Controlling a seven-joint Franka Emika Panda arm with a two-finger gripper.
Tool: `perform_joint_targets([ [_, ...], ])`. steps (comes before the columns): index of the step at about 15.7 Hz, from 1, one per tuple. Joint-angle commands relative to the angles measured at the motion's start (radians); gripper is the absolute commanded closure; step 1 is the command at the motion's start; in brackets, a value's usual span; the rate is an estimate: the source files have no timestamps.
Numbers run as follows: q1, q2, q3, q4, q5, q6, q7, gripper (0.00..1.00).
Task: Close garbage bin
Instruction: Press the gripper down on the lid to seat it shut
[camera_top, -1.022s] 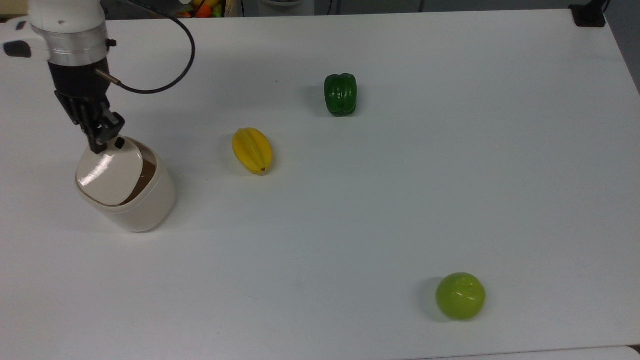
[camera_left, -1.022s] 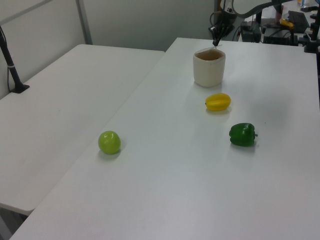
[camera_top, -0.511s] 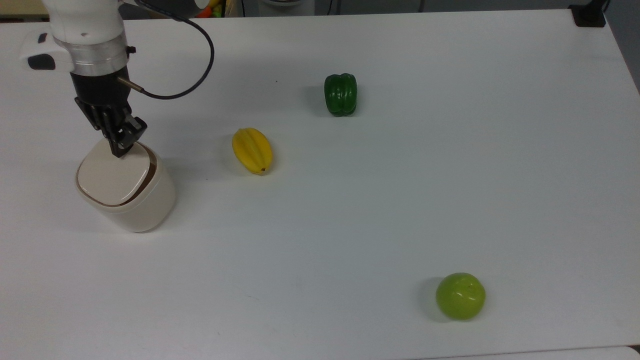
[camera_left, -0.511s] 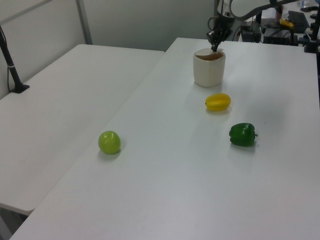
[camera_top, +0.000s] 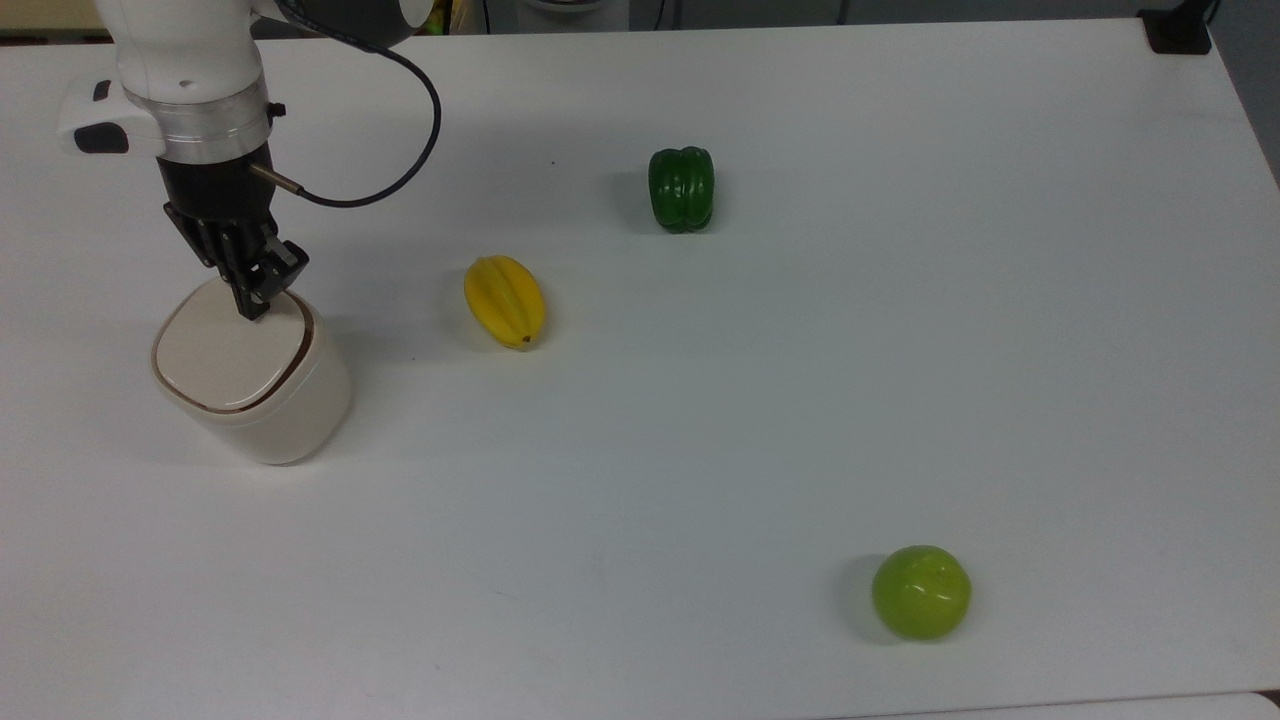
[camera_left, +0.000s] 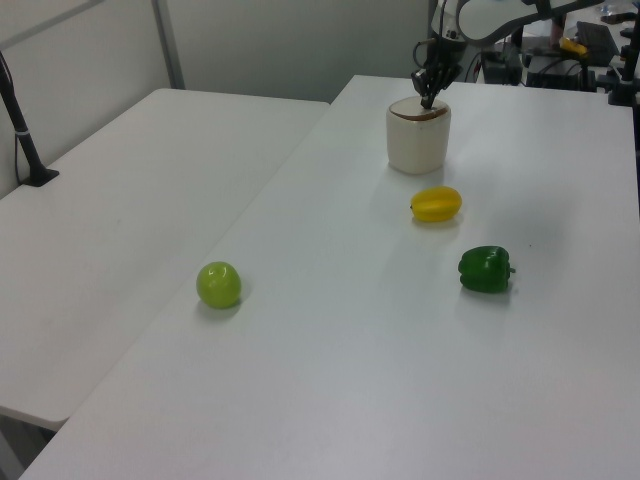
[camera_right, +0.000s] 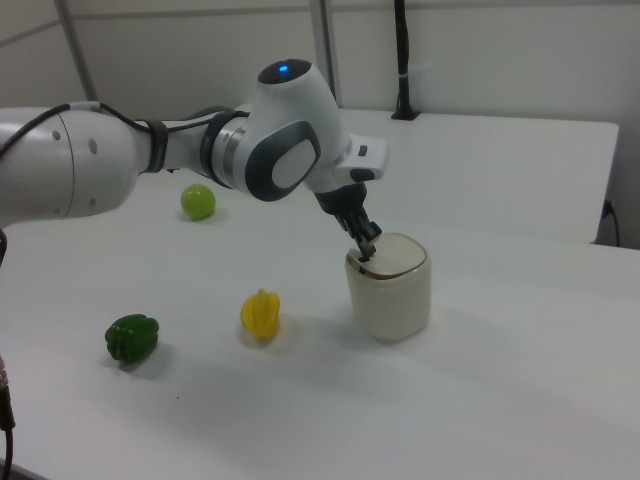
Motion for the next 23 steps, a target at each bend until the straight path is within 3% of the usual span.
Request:
perform_joint_targets([
  [1,0.021,0.001,-0.009,-0.017,-0.008,-0.025,-0.021,0.93],
  [16,0.022,0.027,-0.009,-0.014,-0.008,-0.025,-0.021,0.93],
  [23,0.009,-0.032,-0.018,-0.003,0.006,-0.034,-0.013,0.91],
])
